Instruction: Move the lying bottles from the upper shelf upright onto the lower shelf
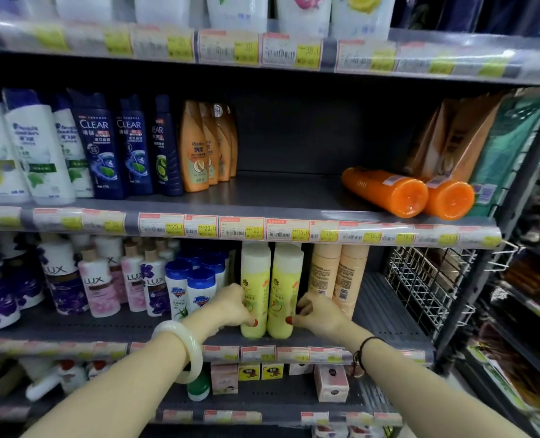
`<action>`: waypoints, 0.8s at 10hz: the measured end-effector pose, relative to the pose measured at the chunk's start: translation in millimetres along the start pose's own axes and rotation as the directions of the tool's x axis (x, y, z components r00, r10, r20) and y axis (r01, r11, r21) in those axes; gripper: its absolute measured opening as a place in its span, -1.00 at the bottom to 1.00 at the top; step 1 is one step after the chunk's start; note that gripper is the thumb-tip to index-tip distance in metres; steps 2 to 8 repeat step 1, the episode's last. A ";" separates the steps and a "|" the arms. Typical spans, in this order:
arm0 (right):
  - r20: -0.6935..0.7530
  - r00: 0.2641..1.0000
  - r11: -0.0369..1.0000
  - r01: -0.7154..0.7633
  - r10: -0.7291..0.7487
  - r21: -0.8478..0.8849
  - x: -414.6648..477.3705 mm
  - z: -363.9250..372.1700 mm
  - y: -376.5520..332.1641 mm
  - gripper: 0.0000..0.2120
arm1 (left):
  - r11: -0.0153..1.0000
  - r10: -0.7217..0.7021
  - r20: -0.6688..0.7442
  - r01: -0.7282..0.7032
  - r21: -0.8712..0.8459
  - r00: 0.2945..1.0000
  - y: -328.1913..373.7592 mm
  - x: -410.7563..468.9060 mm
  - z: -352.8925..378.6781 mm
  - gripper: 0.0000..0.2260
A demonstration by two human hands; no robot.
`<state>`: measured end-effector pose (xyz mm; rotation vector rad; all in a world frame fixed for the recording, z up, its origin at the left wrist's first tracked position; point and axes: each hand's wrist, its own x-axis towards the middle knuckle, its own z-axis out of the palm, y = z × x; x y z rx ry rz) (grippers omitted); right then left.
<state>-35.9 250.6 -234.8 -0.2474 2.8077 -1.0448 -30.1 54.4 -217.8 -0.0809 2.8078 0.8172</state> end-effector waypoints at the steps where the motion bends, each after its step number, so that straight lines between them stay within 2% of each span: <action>1: 0.013 1.000 1.000 0.000 0.000 -0.014 -13.3 -12.6 -10.8 -0.61 | 1.000 0.011 0.011 -0.012 0.026 1.000 13.8 -10.5 -10.5 -0.61; 8: 0.013 1.000 1.000 0.000 0.000 -0.014 -13.3 -12.6 -10.8 -0.61 | 1.000 0.011 0.011 -0.012 0.026 1.000 13.8 -10.5 -10.5 -0.61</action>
